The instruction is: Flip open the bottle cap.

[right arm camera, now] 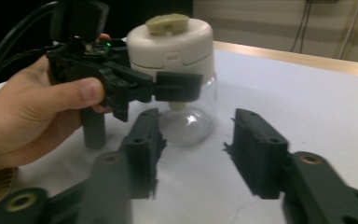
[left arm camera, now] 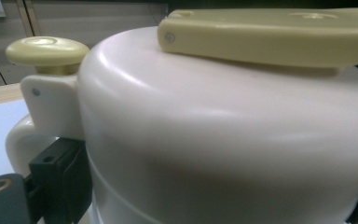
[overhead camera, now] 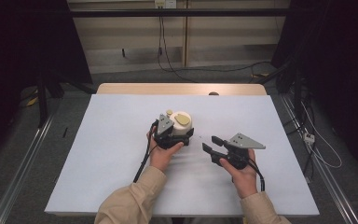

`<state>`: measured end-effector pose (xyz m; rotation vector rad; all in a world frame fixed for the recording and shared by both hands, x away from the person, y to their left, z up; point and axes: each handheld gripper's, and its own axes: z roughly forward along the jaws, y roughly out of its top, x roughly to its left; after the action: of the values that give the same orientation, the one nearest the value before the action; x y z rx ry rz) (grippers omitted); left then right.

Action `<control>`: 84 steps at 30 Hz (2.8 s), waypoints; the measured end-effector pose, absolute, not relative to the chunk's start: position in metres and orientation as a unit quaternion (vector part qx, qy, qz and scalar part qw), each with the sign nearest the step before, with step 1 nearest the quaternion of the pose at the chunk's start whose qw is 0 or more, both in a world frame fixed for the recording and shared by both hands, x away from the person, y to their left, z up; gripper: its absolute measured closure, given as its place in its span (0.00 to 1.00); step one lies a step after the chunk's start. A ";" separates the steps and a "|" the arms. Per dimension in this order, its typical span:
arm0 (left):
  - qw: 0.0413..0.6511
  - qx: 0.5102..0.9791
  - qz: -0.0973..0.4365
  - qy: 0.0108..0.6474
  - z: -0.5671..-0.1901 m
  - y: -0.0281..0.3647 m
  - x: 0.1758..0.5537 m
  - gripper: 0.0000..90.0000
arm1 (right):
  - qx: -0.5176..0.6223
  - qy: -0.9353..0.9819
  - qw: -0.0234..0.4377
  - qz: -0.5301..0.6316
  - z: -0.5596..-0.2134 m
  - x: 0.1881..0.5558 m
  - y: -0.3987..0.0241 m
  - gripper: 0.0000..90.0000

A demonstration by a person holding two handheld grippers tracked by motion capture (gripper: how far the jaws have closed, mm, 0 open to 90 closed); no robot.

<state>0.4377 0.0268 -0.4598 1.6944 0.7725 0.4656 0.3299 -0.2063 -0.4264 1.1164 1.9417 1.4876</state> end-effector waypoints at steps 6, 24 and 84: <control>0.576 0.721 0.198 0.331 -0.460 0.026 0.438 0.07 | 0.395 0.709 0.214 0.543 -0.420 0.334 -0.198 0.78; 0.578 0.718 0.197 0.333 -0.461 0.026 0.437 0.07 | 0.399 0.713 0.185 0.546 -0.407 0.353 -0.194 1.00; 0.577 0.720 0.198 0.332 -0.461 0.026 0.438 0.07 | 0.395 0.734 0.193 0.518 -0.399 0.384 -0.161 1.00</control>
<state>0.4376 0.0259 -0.4610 1.6841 0.7766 0.4635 0.3839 -0.1609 -0.3986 1.1084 2.0593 1.4539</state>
